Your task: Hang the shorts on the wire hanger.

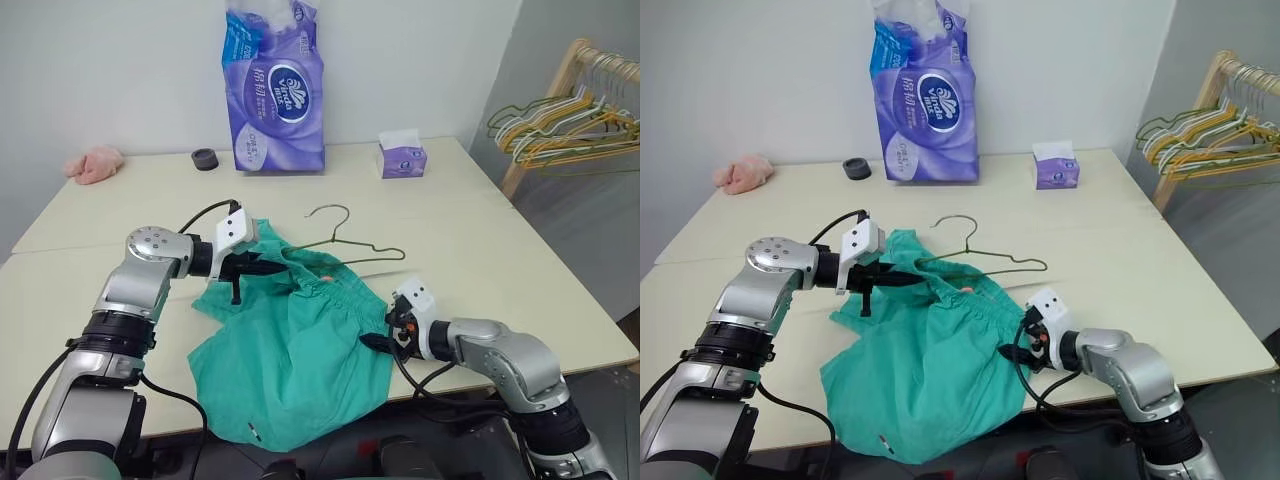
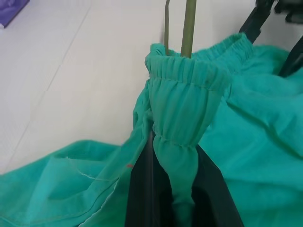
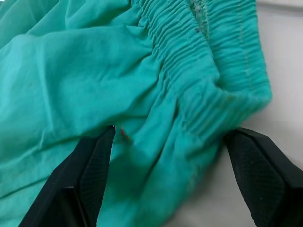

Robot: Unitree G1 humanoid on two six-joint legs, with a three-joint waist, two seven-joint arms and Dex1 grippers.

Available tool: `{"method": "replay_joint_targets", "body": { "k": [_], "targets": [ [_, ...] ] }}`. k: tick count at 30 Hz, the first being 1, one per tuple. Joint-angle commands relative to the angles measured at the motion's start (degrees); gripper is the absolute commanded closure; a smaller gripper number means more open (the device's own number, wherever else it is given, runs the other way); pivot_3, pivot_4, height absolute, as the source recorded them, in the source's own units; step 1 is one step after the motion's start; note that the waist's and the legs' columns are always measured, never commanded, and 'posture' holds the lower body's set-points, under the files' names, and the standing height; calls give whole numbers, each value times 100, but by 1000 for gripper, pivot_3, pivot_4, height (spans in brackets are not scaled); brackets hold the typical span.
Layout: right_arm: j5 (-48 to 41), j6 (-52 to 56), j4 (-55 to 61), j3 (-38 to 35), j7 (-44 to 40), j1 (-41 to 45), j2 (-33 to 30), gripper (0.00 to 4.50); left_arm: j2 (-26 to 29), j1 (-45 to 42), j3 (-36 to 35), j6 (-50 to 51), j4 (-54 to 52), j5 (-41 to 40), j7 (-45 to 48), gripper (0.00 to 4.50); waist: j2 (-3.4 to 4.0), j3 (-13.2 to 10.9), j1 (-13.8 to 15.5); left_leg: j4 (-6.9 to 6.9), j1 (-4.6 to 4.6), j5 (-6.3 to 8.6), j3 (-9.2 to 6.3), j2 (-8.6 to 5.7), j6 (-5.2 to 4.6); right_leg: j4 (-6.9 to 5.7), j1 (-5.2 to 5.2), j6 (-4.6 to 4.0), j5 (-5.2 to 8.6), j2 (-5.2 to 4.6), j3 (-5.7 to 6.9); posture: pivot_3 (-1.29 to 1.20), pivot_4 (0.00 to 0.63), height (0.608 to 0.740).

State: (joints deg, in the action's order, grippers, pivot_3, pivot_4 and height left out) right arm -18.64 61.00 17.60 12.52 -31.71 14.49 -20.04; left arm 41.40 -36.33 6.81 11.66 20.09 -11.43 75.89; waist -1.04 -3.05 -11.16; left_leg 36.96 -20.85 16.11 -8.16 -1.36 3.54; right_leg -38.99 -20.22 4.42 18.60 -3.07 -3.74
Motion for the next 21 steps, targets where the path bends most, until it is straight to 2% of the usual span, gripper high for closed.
{"method": "replay_joint_targets", "body": {
  "k": [1,8,14,21],
  "targets": [
    [247,-228,-322,81,248,57,-15,1864,155,-72,-282,216,-291,-237,41,4500,2,13,-8,0,0,0,-1,-1,0,0,0,0,0,1,1,-173,11,740],
    [429,-844,-339,-32,205,80,-418,4423,333,68,-472,844,-669,-634,137,4500,5,15,7,1,0,0,-13,-2,0,0,3,0,0,-5,2,-172,10,740],
    [392,-1109,-298,-452,55,62,-1047,4469,758,392,-458,1779,-1406,-1224,736,4500,8,13,-10,0,-3,0,-11,-3,-1,0,1,0,0,-4,-1,-175,12,740],
    [361,-1241,-247,-588,-80,-41,-1429,4469,970,477,-168,1533,-1351,-937,900,4500,9,12,7,0,-2,1,-7,-5,-1,2,6,0,0,0,1,-186,14,740]
  ]
}}
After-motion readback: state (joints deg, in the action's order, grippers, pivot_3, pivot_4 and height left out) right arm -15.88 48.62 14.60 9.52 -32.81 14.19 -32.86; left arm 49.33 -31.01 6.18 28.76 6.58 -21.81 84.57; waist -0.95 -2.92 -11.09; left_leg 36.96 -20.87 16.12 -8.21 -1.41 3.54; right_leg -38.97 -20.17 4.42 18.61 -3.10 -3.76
